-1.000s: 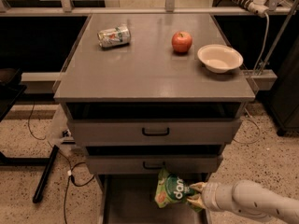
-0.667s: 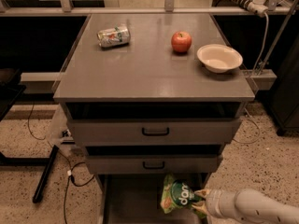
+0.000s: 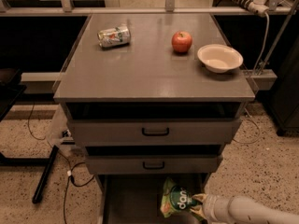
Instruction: Place green rice chip bag into bottom drawer
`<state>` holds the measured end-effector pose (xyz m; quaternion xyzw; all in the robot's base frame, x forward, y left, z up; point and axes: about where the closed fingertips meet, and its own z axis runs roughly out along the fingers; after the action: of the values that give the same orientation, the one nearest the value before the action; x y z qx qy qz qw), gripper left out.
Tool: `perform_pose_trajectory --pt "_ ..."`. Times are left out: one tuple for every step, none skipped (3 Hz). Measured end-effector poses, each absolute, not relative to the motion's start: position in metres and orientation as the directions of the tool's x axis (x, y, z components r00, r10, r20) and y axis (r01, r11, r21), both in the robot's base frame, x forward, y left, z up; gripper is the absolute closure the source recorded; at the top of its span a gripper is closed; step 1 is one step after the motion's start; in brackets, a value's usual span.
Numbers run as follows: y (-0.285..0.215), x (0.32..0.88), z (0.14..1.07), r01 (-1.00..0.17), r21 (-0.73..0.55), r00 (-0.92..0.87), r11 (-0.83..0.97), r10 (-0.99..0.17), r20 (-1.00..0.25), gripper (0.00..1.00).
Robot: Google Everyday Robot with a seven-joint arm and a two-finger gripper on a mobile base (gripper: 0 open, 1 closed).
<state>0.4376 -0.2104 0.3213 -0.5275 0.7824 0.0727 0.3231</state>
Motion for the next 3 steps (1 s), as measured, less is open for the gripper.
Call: perform_pose_trajectory --pt "-0.208 0.447 0.296 -0.867 -0.239 -0.199 0.436 -0.745 -0.637 1.0" --pt "-0.215 0.453 0.285 -0.869 -0.198 -0.186 0.453 -0.67 -0.718 1.0" --pt "-0.202 0.441 0.285 -0.913 -0.133 -0.143 0.387 -0.606 -0.782 1.0"
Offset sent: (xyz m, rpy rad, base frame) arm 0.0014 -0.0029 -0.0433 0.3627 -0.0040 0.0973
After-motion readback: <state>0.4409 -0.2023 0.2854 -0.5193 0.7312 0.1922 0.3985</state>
